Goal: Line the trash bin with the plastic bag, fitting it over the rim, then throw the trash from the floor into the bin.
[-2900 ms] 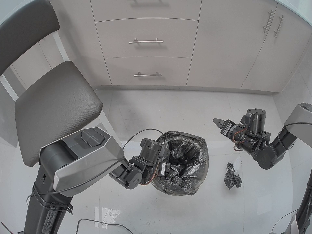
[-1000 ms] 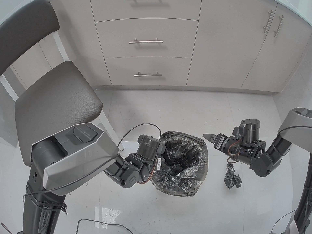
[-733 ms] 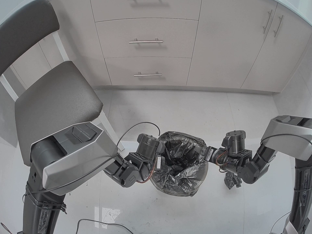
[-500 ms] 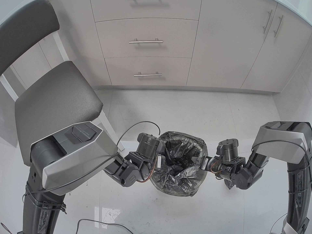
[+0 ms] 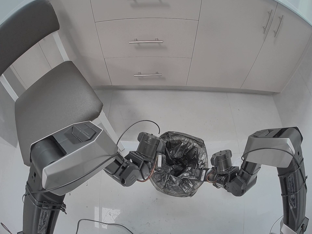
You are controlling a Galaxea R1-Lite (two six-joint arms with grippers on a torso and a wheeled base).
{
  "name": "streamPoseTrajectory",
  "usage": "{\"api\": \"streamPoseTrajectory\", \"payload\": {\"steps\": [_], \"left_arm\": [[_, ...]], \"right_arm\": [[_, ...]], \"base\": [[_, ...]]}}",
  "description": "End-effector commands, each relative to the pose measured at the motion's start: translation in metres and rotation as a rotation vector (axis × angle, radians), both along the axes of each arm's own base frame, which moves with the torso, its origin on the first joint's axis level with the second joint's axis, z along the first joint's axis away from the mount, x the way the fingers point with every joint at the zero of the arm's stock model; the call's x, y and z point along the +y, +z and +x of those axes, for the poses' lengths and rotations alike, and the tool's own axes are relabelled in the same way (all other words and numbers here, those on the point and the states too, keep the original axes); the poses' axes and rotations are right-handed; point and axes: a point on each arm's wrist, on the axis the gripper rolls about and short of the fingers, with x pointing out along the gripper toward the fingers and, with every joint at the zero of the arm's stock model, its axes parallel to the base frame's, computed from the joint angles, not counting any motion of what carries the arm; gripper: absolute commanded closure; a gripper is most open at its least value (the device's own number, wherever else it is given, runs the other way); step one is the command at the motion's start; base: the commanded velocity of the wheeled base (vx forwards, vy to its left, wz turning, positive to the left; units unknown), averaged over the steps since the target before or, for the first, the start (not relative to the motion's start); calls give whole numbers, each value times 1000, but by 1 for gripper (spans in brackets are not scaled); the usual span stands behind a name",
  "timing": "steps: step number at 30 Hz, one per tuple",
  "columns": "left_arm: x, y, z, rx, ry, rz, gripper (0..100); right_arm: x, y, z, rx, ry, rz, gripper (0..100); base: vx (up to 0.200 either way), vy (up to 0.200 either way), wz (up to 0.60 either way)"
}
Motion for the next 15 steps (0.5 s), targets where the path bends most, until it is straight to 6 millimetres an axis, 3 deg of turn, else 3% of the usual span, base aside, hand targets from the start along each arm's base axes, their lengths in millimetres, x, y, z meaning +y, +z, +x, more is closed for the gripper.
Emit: {"api": "streamPoseTrajectory", "payload": {"steps": [1,8,15], "left_arm": [[0,1,0,-2,1,-1,0],[1,9,0,-12,9,-21,0],[0,29,-3,-36,26,-78,0]], "right_arm": [[2,-7,-6,27,12,-14,0],[3,-7,-10,23,29,-23,0],[0,6,-7,-149,9,81,0]], "base": [[0,0,0],[0,0,0],[0,0,0]]}}
